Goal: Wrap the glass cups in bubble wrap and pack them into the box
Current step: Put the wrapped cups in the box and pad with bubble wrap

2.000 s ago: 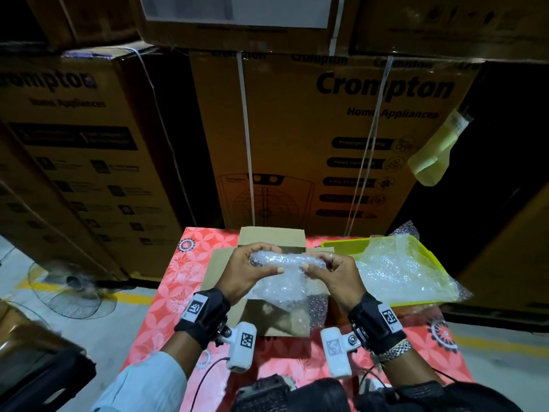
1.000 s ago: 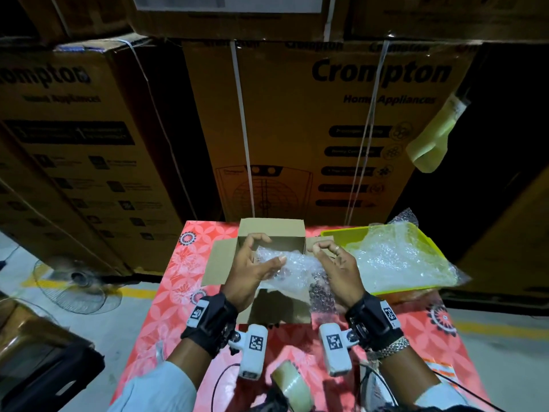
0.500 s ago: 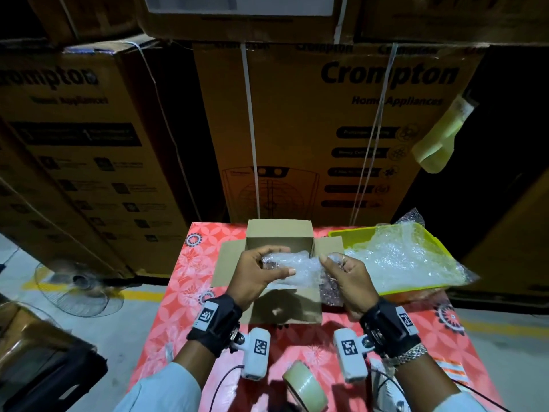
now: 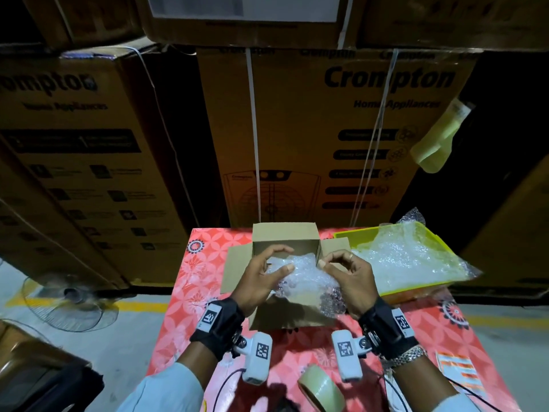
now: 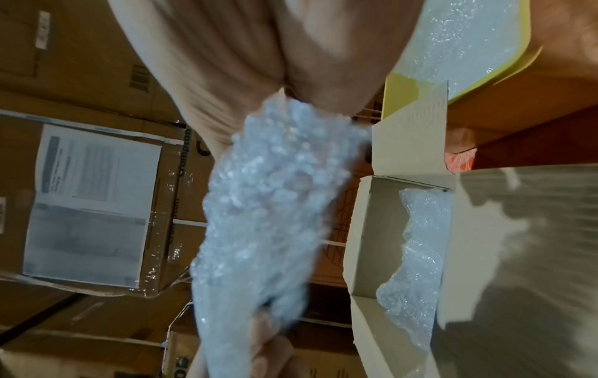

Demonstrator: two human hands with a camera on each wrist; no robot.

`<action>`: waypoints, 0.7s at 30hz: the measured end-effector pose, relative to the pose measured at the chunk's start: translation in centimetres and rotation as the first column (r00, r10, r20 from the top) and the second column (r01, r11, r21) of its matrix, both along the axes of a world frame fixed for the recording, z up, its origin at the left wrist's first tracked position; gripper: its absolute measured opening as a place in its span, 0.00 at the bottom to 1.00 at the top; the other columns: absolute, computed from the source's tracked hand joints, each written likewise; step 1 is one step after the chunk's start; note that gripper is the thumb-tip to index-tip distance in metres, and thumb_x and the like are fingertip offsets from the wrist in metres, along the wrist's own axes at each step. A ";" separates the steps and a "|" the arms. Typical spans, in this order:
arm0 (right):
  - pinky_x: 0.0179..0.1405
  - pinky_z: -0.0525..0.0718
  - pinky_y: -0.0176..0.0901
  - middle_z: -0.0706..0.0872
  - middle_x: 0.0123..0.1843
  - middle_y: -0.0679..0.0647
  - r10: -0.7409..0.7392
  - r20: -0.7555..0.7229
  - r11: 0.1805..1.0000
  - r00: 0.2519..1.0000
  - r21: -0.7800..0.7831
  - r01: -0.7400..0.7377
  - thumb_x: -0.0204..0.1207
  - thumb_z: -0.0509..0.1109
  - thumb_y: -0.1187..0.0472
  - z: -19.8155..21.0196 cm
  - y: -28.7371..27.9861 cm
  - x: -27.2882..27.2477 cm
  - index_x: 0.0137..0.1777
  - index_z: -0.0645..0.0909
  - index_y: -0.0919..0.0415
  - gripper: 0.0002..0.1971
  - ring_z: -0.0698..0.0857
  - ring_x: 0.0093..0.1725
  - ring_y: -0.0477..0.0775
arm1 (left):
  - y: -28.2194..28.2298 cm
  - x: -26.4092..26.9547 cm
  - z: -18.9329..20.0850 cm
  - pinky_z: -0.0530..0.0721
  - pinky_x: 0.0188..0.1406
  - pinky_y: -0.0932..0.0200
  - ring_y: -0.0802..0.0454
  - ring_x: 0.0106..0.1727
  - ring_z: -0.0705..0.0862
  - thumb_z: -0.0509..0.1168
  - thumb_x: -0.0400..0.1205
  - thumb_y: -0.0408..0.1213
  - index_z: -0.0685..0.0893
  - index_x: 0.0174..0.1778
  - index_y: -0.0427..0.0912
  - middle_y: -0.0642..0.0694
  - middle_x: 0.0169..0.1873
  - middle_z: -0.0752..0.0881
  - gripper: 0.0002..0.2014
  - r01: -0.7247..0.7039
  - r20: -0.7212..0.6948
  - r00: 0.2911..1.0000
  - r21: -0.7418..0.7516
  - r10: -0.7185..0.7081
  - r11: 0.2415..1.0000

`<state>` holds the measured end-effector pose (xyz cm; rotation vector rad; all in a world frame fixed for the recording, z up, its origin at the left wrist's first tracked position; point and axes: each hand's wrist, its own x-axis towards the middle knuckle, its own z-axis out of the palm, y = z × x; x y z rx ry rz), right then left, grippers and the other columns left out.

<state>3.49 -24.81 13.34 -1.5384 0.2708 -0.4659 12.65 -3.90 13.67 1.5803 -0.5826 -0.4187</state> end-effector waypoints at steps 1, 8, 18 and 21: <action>0.57 0.86 0.46 0.90 0.44 0.62 -0.012 -0.008 1.000 1.000 -0.007 0.012 0.74 0.82 0.65 0.0 0.4 -0.1 0.41 0.87 0.68 0.07 0.88 0.48 0.54 | 0.2 0.1 -0.1 0.83 0.54 0.57 0.59 0.59 0.84 0.70 0.88 0.40 0.87 0.61 0.50 0.58 0.64 0.85 0.07 0.029 0.024 0.999 0.009 -0.029 1.000; 0.44 0.91 0.52 0.92 0.52 0.69 0.206 -0.218 0.942 0.954 0.309 -0.132 0.53 0.94 0.50 -2.6 2.1 -1.7 0.53 0.89 0.68 0.32 0.92 0.49 0.66 | 2.5 1.3 -3.1 0.80 0.64 0.55 0.51 0.62 0.88 0.71 0.85 0.52 0.91 0.50 0.39 0.48 0.55 0.92 0.17 0.050 -0.193 0.980 0.015 -0.046 0.999; 0.40 0.81 0.54 0.79 0.26 0.48 -0.034 -0.343 0.994 0.939 0.083 0.067 0.70 0.85 0.47 -3.8 3.7 -0.5 0.26 0.81 0.52 0.20 0.79 0.30 0.52 | 3.3 3.2 -4.3 0.81 0.45 0.60 0.52 0.39 0.85 0.77 0.82 0.43 0.87 0.46 0.32 0.45 0.37 0.87 0.15 0.072 -0.188 0.980 0.047 -0.062 0.996; 0.49 0.84 0.57 0.87 0.37 0.53 -0.054 -0.316 0.989 0.947 0.111 0.093 0.63 0.88 0.50 -4.1 3.4 -0.2 0.40 0.83 0.53 0.16 0.86 0.40 0.57 | 3.3 3.5 -5.1 0.79 0.43 0.59 0.53 0.38 0.81 0.79 0.80 0.40 0.85 0.44 0.32 0.47 0.39 0.83 0.14 0.106 -0.187 0.978 0.051 -0.095 0.993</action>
